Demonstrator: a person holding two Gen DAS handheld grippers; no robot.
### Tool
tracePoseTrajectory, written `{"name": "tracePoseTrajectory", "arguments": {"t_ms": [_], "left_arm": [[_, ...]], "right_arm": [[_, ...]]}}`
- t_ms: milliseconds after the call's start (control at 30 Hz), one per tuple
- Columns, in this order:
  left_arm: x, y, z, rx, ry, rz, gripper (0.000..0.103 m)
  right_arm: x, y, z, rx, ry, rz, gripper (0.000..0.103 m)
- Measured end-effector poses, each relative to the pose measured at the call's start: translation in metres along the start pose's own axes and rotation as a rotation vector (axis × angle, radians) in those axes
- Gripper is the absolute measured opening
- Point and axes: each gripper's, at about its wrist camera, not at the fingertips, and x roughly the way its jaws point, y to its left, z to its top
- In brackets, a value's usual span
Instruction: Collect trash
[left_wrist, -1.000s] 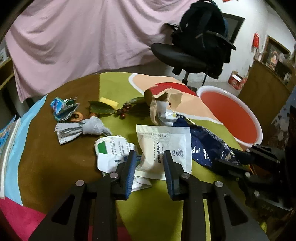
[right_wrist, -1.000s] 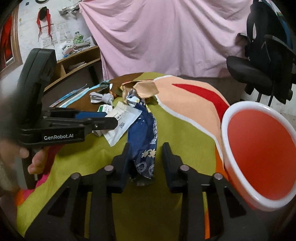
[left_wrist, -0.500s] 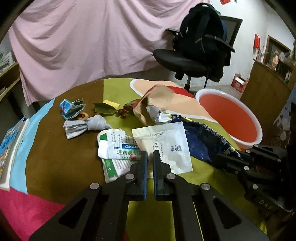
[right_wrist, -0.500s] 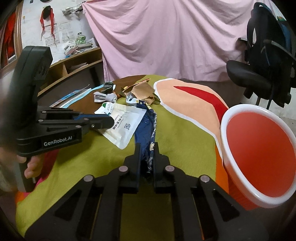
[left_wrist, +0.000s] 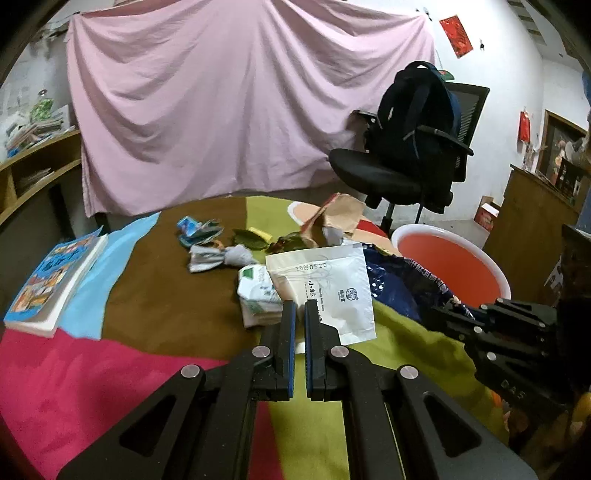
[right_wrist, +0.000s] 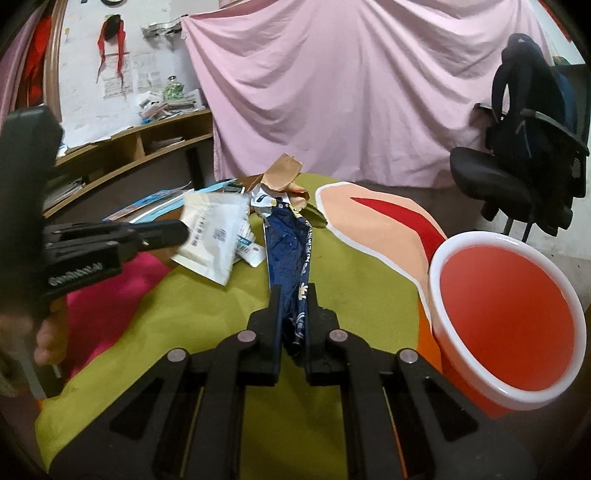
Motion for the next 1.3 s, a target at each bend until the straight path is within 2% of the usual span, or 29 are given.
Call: {"name": "tracePoseTrajectory", "arguments": {"t_ms": [133, 400, 533, 767, 1067, 1200, 1300], "left_arm": [[-0.002, 0.004, -0.004, -0.011, 0.020, 0.015, 0.002], [0.006, 0.003, -0.001, -0.021, 0.058, 0.031, 0.002], [0.019, 0.002, 0.004, 0.007, 0.082, 0.058, 0.002], [0.042, 0.013, 0.011, -0.010, 0.119, 0.095, 0.002], [0.044, 0.015, 0.008, 0.008, 0.125, 0.111, 0.002], [0.046, 0.016, 0.012, -0.005, 0.131, 0.108, 0.002], [0.041, 0.018, 0.015, -0.026, 0.107, 0.103, 0.001]], "right_arm": [[-0.005, 0.014, 0.001, -0.132, 0.035, -0.069, 0.039], [-0.013, 0.018, -0.010, -0.194, 0.104, -0.017, 0.039], [-0.019, 0.024, -0.014, -0.218, 0.093, 0.007, 0.039], [-0.027, 0.019, -0.012, -0.164, 0.051, 0.045, 0.038], [-0.036, 0.001, -0.008, -0.057, -0.001, 0.111, 0.038], [-0.035, -0.003, -0.007, -0.017, 0.009, 0.167, 0.038], [-0.033, -0.003, -0.008, -0.027, 0.016, 0.136, 0.038]]}}
